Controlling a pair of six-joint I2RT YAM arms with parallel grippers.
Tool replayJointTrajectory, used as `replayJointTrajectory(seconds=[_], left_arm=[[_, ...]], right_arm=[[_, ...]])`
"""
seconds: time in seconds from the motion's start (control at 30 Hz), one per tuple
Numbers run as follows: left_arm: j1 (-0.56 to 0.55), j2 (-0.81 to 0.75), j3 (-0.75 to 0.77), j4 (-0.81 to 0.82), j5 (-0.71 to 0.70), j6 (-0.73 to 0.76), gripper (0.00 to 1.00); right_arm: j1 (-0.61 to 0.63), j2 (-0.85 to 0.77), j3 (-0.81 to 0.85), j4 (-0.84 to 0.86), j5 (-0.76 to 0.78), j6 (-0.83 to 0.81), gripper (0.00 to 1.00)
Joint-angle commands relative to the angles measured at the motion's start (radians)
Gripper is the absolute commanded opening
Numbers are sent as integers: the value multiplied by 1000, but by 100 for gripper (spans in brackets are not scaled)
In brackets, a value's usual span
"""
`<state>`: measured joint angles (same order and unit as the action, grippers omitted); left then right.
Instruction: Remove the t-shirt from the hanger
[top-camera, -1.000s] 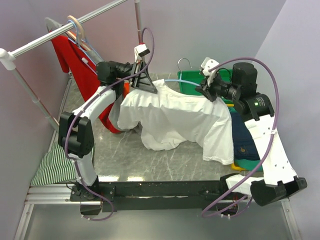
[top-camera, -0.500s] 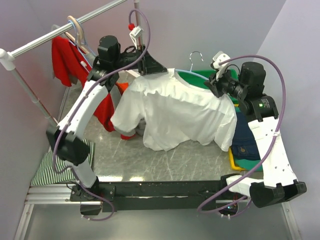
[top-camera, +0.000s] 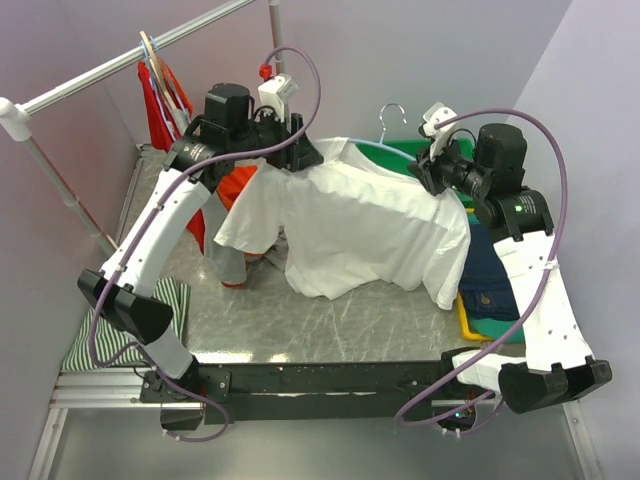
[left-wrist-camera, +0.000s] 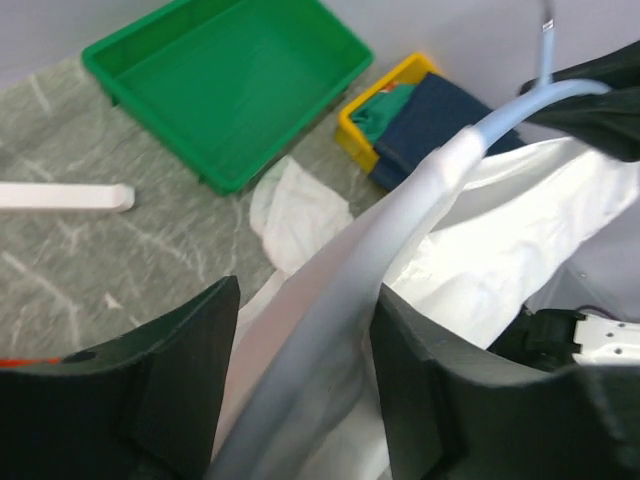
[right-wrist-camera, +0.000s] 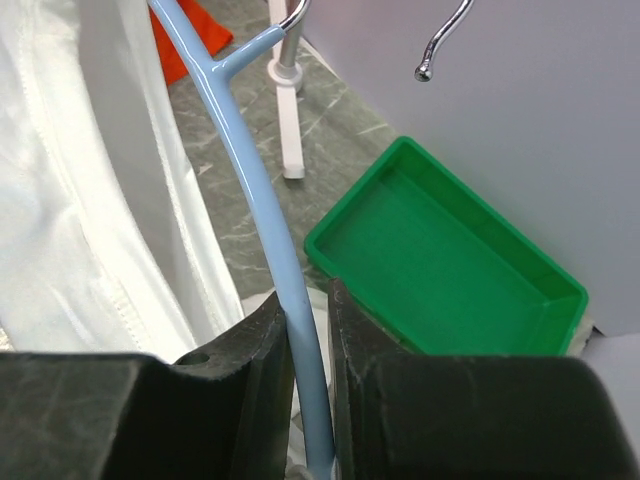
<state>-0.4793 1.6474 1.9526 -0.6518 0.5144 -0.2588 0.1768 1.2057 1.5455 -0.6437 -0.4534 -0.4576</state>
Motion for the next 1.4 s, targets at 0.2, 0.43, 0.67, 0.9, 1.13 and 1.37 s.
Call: replayJointTrajectory(seconds=[0.2, 0.43, 0.67, 0.9, 1.13, 1.37], left_arm=[[44, -52, 60, -95, -137, 17, 71], [113, -138, 46, 17, -102, -56, 94], [146, -129, 57, 47, -90, -99, 99], [157, -81, 81, 87, -24, -94, 94], [157, -77, 31, 89, 35, -65, 60], [159, -69, 2, 144, 44, -85, 6]], right_arm=[[-33, -90, 114, 165, 160, 7, 0], [-33, -132, 67, 254, 188, -24, 0], [-33, -182, 82, 199, 81, -70, 0], [-33, -204, 127, 124, 41, -99, 0], [-33, -216, 104, 165, 88, -90, 0], [-33, -205, 117, 154, 79, -90, 0]])
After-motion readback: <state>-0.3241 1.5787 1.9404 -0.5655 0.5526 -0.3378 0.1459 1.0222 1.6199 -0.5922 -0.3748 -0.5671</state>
